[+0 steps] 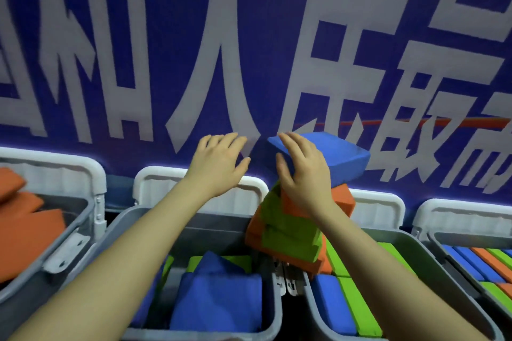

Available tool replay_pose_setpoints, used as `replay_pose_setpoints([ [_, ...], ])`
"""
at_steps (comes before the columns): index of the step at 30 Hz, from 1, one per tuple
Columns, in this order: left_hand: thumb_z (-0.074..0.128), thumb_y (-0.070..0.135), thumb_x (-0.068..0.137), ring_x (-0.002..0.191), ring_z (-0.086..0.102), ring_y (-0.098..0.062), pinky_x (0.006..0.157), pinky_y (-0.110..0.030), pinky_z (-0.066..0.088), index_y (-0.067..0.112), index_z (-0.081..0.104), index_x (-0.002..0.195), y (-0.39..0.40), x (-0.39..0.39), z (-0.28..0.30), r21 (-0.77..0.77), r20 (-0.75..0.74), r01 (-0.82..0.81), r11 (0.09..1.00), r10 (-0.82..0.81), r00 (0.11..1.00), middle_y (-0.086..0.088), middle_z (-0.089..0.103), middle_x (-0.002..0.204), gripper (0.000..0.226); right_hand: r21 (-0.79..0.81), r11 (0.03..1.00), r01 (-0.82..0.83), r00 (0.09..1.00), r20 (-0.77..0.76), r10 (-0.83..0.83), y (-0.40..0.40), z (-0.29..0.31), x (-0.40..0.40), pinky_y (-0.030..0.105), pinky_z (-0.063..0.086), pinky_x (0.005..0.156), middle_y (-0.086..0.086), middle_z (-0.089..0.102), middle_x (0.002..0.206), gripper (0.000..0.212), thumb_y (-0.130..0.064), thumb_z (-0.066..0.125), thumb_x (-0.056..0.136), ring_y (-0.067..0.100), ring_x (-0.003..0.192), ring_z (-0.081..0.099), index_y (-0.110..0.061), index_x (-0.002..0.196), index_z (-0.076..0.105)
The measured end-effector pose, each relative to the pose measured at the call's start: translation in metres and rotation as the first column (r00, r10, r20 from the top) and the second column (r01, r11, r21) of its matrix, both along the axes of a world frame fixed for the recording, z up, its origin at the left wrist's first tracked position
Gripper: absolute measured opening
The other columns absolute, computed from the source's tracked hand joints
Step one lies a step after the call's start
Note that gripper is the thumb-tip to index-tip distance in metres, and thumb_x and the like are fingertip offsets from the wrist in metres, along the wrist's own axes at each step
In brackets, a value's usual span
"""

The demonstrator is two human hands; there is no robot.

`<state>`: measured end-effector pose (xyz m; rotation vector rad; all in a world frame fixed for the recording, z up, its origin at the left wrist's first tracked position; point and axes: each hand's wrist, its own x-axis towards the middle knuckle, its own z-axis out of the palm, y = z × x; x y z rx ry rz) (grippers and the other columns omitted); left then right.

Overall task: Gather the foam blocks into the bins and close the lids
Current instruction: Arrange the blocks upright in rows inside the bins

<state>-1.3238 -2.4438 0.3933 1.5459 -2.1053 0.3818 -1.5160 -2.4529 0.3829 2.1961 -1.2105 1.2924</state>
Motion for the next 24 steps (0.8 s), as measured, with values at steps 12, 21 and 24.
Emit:
replay_pose_setpoints([
  [12,0.014,0.052,0.078,0.119,0.051,-0.032,0.099,-0.037,0.03,0.013,0.051,0.134,0.036,0.123,-0.104,0.296,-0.032,-0.284,0.912,0.307,0.951,-0.005,0.051,0.138,0.078,0.445,0.872,-0.205,0.941,-0.155,0.301,-0.025,-0.111,0.118,0.04,0.05,0.084,0.006,0.059,0.125,0.042,-0.032,0.045,0.097,0.027,0.107,0.058,-0.013,0.134,0.052],
  [21,0.036,0.038,0.1,0.129,0.039,-0.024,0.105,-0.032,0.024,0.021,0.038,0.142,0.035,0.175,-0.195,0.549,0.11,-0.433,0.715,0.452,0.885,0.003,0.04,0.144,0.045,0.722,0.666,-0.19,0.778,-0.303,0.55,-0.064,-0.21,0.173,0.037,0.043,0.094,0.0,0.05,0.135,0.045,-0.041,0.043,0.097,0.025,0.12,0.049,-0.023,0.138,0.048],
  [24,0.037,0.04,0.1,0.128,0.04,-0.025,0.105,-0.033,0.027,0.021,0.038,0.142,0.036,0.191,-0.217,0.594,0.193,-0.459,0.661,0.437,0.878,0.001,0.041,0.142,0.047,0.779,0.608,-0.154,0.7,-0.349,0.624,-0.065,-0.231,0.19,0.037,0.043,0.095,-0.001,0.045,0.14,0.045,-0.042,0.043,0.099,0.026,0.122,0.046,-0.026,0.14,0.045],
])
